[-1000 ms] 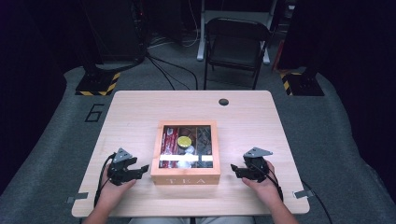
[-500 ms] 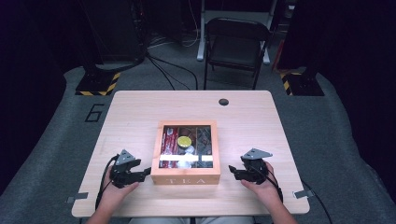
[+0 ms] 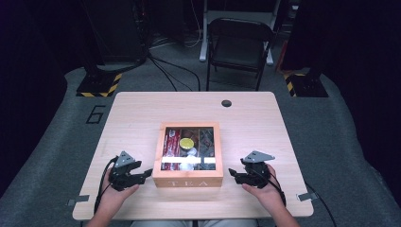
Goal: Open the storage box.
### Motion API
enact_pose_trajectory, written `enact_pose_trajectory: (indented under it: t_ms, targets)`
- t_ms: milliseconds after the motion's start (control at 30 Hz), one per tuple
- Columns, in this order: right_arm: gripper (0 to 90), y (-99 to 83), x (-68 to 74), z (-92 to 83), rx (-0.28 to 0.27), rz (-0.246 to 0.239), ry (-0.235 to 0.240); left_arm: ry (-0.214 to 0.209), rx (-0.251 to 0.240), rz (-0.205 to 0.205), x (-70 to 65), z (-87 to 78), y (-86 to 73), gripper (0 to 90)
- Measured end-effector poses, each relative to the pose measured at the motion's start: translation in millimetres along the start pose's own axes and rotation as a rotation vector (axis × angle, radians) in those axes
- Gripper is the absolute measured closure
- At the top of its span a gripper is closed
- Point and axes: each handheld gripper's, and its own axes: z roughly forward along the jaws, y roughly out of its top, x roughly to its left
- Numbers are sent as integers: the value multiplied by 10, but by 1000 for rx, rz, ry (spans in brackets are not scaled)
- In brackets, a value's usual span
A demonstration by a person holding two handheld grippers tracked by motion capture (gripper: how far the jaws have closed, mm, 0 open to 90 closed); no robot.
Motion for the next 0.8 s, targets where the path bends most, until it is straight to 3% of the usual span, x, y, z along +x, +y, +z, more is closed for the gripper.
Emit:
enact_pose_trajectory:
  t_ms: [100,267,800]
  targets:
    - [368,46,42,-43,5,-19,6,-8,-6,-8,8,-61,44,406]
    - [370,81,64,-97,20,-2,22,-22,-19,-26,13,-136,60,419]
    - [389,148,217,-274,-2,-44,73,-43,-59,-12,-70,-340,96,423]
